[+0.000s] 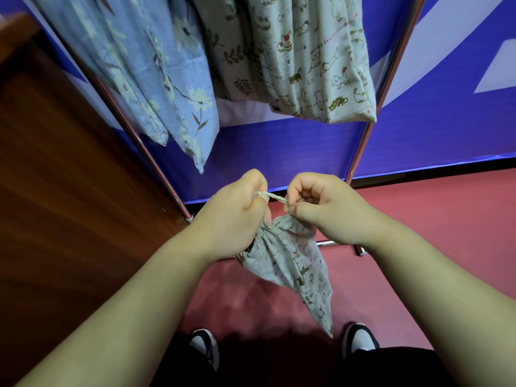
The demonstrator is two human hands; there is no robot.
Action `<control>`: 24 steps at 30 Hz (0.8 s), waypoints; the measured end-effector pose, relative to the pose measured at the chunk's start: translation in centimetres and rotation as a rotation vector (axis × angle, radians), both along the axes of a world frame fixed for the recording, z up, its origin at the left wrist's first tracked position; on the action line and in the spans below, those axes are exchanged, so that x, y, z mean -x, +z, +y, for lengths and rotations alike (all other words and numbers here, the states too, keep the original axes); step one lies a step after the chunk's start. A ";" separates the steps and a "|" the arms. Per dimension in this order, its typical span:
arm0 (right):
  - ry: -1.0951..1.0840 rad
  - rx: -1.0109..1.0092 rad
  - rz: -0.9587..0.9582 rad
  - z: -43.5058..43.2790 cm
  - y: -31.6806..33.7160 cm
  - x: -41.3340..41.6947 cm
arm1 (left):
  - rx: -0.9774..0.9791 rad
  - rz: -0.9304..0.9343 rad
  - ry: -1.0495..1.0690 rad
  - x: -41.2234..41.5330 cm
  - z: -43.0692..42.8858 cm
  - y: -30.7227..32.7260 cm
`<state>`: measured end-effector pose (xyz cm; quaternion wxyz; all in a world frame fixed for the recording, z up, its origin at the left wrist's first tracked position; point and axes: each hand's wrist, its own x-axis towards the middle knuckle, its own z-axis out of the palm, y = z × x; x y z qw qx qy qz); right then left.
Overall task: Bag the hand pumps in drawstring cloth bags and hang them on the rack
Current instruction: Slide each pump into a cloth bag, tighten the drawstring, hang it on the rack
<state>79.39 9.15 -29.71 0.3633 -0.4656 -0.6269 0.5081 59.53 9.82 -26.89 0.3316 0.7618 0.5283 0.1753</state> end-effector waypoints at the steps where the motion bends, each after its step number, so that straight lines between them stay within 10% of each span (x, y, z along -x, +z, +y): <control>1: -0.012 0.011 0.013 -0.1 0.2 0.0 | -0.004 0.007 -0.018 0.0 -0.3 0.3; 10: -0.135 -0.013 0.261 -5.2 5.4 -0.7 | -0.107 0.049 0.020 -1.5 -4.7 5.8; 24: -0.426 -0.343 0.019 -8.7 20.9 -4.8 | -0.391 0.027 0.108 -7.3 -6.9 21.2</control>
